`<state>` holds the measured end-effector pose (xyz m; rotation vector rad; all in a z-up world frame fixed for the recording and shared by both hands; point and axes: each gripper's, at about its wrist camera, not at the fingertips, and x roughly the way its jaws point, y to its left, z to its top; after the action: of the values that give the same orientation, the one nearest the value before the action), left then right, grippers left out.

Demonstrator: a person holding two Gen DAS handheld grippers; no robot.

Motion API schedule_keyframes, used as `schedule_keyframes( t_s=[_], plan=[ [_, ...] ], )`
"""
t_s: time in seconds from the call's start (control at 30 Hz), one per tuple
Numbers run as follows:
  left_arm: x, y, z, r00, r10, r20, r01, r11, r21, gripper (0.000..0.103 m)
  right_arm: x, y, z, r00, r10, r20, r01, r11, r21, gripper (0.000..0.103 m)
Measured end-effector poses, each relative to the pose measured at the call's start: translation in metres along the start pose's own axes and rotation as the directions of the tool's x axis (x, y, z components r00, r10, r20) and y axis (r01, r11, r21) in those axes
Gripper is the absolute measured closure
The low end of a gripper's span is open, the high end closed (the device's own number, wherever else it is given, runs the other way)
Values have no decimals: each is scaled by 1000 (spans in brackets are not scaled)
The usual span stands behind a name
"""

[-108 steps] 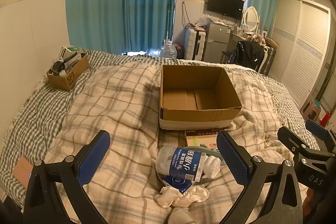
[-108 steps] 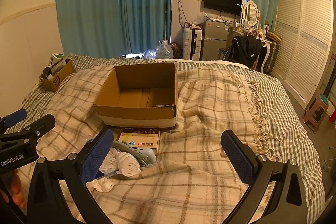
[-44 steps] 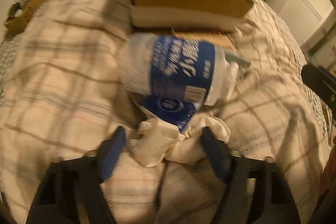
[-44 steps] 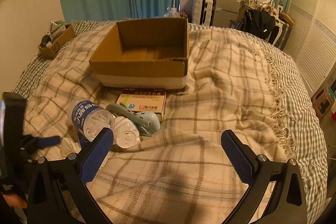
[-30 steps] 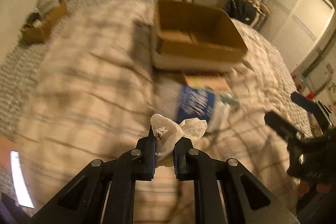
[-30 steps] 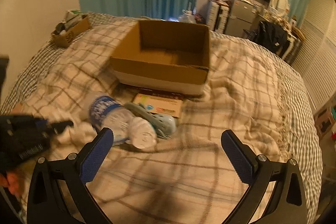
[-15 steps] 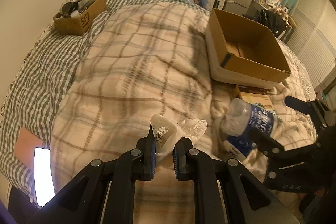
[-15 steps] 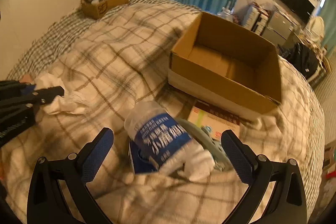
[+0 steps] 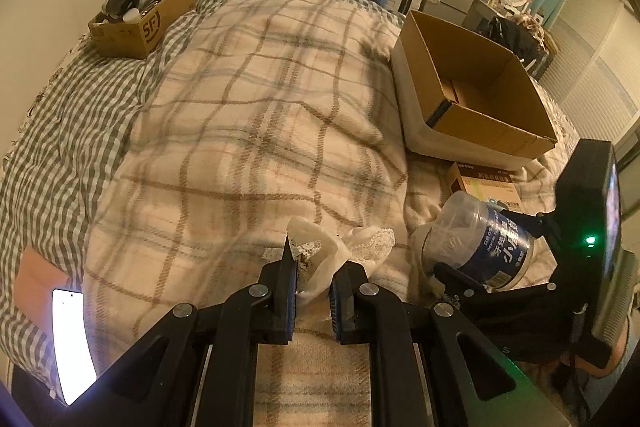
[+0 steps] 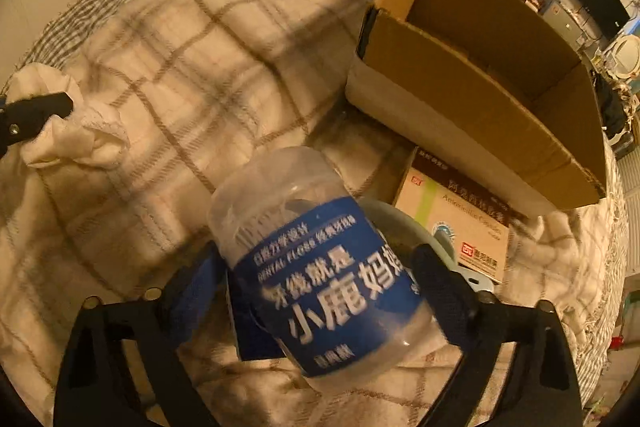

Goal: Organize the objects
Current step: 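Grasp the white cloth with the left tool while the right tool grasps the clear floss cup, then carry the cloth and floss cup over the cardboard box and open both tools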

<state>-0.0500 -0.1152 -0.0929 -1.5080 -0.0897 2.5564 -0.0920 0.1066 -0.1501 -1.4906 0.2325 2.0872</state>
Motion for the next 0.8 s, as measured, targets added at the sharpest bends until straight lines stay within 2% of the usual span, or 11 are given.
schedule_keyframes(
  t_s=[0.07,0.1,0.2,0.3,0.37,0.57,0.7,0.8],
  plan=[
    [-2,0,-1,1000,-4,2,4,1000,3,90,-7,2,-2,1000,9,17,-9,1000,3,17],
    [-3,0,-2,1000,-7,3,7,1000,5,90,-13,4,-3,999,-2,39,2,1000,-1,25],
    [-10,-2,-2,1000,-13,7,13,1000,6,90,-38,11,-3,993,-20,118,23,1000,-20,34],
    [-22,-7,0,999,-20,30,19,1000,12,90,-60,10,-4,986,1,167,-1,1000,1,39],
    [-32,-13,3,998,-29,53,28,999,25,90,-73,6,-4,981,18,195,-22,1000,15,40],
    [-54,-36,13,993,-71,92,67,996,54,90,-121,-17,-11,961,2,277,-19,998,57,40],
    [-63,-61,31,985,-145,98,135,986,102,90,-151,-40,-7,943,-33,331,11,997,70,40],
    [-69,-79,47,980,-164,117,146,979,145,90,-176,-66,5,925,-69,373,34,995,97,40]
  ],
)
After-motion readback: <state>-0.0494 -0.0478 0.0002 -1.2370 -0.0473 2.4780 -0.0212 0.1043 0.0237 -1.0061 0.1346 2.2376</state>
